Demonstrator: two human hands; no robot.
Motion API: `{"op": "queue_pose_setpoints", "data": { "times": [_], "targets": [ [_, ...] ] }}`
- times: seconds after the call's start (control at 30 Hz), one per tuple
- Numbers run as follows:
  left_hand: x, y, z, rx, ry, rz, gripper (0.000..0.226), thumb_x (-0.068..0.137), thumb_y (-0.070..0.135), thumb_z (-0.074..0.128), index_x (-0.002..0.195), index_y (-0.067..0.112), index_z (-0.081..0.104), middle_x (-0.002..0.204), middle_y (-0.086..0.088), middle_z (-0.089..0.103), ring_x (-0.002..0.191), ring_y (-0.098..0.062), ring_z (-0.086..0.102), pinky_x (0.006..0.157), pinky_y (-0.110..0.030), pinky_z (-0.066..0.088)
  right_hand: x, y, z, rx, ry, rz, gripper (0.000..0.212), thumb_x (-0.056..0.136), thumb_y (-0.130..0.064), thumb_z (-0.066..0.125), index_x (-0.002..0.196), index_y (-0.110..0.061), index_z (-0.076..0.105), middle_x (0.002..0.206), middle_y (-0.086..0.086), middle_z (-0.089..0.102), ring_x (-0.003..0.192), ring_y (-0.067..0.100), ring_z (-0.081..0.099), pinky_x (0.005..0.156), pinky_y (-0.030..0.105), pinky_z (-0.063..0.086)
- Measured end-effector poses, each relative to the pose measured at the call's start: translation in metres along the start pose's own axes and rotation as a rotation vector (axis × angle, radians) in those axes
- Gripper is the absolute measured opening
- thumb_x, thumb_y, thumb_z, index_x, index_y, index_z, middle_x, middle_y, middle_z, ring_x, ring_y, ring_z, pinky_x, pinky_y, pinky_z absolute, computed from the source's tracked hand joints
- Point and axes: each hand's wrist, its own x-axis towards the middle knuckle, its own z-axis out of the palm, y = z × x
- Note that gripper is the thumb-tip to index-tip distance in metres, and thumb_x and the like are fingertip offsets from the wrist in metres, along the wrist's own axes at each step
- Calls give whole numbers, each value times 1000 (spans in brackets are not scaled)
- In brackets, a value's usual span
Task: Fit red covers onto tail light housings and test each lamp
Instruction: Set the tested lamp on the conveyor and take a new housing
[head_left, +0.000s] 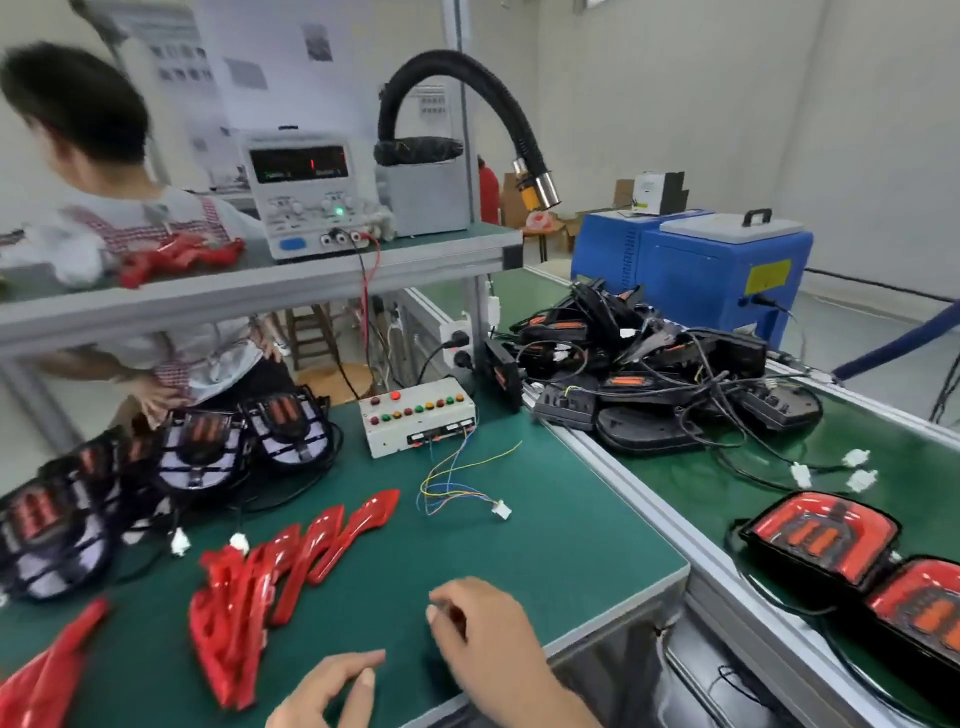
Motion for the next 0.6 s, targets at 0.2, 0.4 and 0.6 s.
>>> {"op": "queue_pose_setpoints", "data": {
  "times": [0.2, 0.4, 0.6],
  "targets": [
    [-16, -25, -15, 21, 36, -112, 48, 74, -8, 80, 73, 40, 78, 73, 23, 72, 70, 3, 69, 66, -6, 49, 16, -25, 44, -77, -90, -71, 28, 99, -44, 48, 115, -32, 67, 113, -14, 69, 106, 8, 62, 91, 24, 46],
    [-20, -21, -34, -66, 49, -125, 30, 81, 14, 72, 87, 43, 78, 79, 21, 73, 65, 1, 67, 65, -11, 49, 14, -31, 58, -110, -36, 0, 11, 94, -43, 62, 101, -45, 70, 103, -27, 67, 95, 1, 65, 81, 18, 46],
    [34, -26, -68, -181, 129, -239, 25, 93, 14, 71, 97, 38, 76, 86, 17, 77, 76, -1, 70, 69, -12, 50, 15, -43, 57, 17, 12, 93, 23, 83, -30, 79, 76, -50, 70, 80, -41, 62, 74, -5, 62, 72, 21, 51]
  ]
}}
